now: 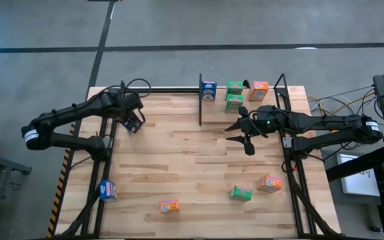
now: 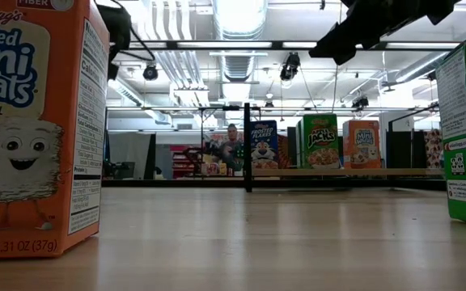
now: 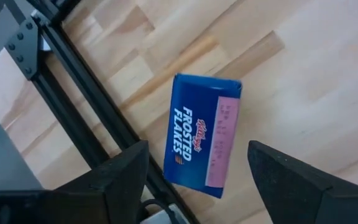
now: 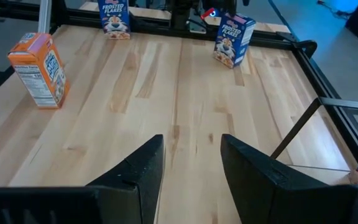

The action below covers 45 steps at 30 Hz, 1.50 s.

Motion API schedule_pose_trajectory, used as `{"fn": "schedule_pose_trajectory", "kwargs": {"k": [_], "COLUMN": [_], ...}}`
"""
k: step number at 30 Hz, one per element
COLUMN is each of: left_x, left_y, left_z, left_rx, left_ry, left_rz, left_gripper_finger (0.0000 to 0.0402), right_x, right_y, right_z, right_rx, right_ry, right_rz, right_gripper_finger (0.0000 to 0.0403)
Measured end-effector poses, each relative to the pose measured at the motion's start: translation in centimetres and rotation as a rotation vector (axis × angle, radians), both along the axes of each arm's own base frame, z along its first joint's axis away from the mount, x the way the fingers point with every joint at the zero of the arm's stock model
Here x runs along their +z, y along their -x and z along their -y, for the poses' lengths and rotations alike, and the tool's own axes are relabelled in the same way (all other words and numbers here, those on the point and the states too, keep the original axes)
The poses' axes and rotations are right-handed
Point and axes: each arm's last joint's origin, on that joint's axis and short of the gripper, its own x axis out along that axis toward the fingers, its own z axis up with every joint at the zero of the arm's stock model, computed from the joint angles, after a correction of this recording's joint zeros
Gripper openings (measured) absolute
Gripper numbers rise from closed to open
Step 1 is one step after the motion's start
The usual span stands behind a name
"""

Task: Stack cereal on shelf
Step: Put the top blue cereal box on the shelf aligned with the other blue cereal box on the shelf

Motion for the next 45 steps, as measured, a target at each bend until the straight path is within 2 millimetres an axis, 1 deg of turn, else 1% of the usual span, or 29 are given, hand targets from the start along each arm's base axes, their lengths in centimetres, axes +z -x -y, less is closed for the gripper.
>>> {"fn": "schedule_pose_trajectory", "kwargs": {"k": [5, 17, 38, 41, 45], "left_x": [-1.6, -3.2, -3.4, -3.4, -3.4], "left_y": [-0.4, -1.8, -1.9, -1.9, -1.9], "left_z": [-0.4, -1.2, -1.2, -1.2, -1.2], "left_rx": [-0.007, -0.027, -0.035, -0.038, -0.031], "left_ry": [0.016, 0.053, 0.056, 0.057, 0.061], "left_rz": [-0.055, -0.129, -0.139, -0.14, -0.132], "left_gripper_finger": [0.0251, 0.0232, 0.023, 0.0213, 0.0165], "right_x": [0.0, 0.0, 0.0, 0.0, 0.0], "right_y": [0.0, 0.0, 0.0, 0.0, 0.0], "right_z": [0.0, 0.0, 0.0, 0.0, 0.0], "right_rx": [0.0, 0.001, 0.001, 0.001, 0.001], "right_ry": [0.0, 0.0, 0.0, 0.0, 0.0], "right_rz": [0.0, 0.0, -0.001, -0.001, -0.002], "right_gripper_finger": [0.0152, 0.0152, 0.0148, 0.0146, 0.0147]}}
